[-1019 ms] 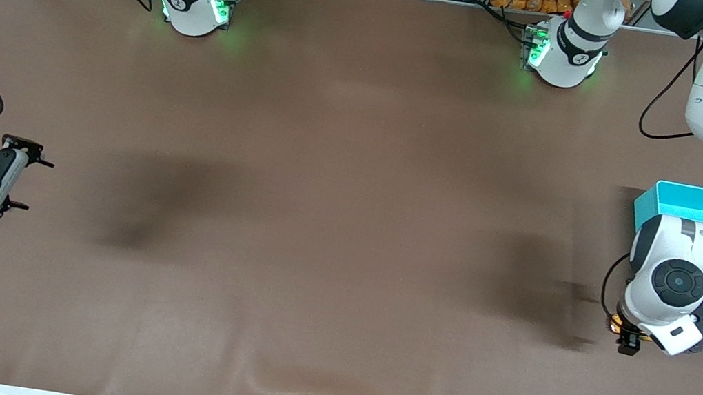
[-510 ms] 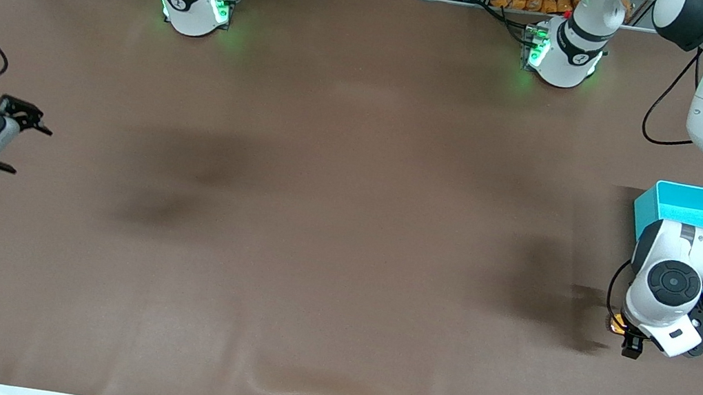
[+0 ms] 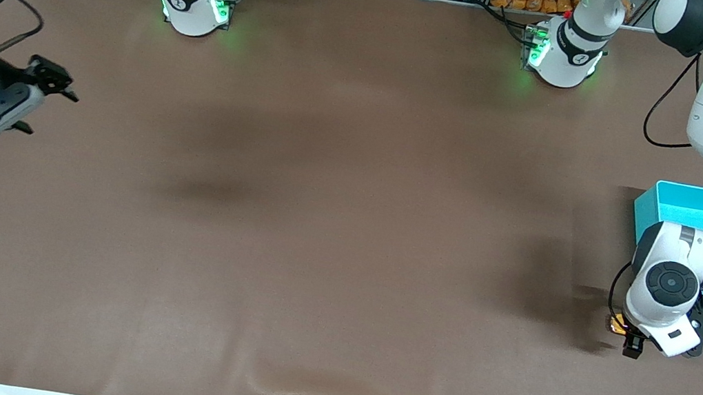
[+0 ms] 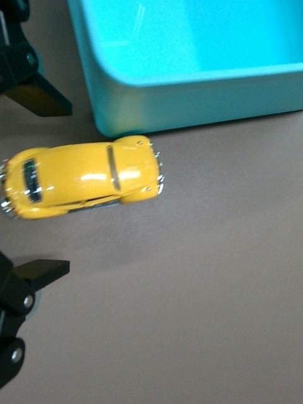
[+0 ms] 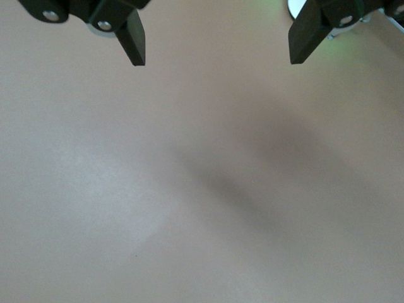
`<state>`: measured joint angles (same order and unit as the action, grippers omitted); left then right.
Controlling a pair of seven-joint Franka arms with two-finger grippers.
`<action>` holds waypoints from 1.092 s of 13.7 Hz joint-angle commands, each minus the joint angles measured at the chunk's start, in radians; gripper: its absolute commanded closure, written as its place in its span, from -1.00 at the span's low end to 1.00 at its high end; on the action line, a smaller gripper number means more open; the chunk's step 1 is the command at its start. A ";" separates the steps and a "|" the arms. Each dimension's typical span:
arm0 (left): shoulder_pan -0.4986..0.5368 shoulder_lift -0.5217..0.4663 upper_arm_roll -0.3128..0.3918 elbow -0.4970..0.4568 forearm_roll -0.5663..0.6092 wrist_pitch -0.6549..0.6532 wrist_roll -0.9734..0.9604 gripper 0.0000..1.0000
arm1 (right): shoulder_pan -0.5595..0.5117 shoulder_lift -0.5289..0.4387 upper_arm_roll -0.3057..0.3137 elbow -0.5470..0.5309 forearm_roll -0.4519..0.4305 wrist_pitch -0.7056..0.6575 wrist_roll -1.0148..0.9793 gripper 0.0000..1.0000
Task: Wind and store yellow beetle car
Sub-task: 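Close the left gripper on the yellow car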
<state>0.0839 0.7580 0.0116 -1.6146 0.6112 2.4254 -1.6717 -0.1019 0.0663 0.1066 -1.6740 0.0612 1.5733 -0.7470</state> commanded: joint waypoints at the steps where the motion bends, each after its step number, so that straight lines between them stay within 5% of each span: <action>1: 0.020 0.020 -0.004 0.016 0.036 0.014 -0.002 -1.00 | 0.007 -0.055 -0.011 -0.036 -0.006 -0.013 0.069 -1.00; 4: 0.019 0.023 -0.004 0.016 0.042 0.014 0.000 -0.95 | 0.002 -0.111 -0.018 -0.033 -0.008 -0.051 0.162 -1.00; 7: 0.019 0.023 -0.004 0.015 0.056 0.014 0.001 -0.15 | 0.004 -0.121 -0.022 -0.018 -0.041 -0.100 0.274 -1.00; 15: 0.017 0.012 -0.005 0.015 0.055 0.014 0.015 0.65 | 0.099 -0.135 -0.158 0.059 -0.089 -0.156 0.575 -1.00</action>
<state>0.1004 0.7708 0.0079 -1.6111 0.6416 2.4316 -1.6673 -0.0537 -0.0610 -0.0037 -1.6255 -0.0136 1.4348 -0.2311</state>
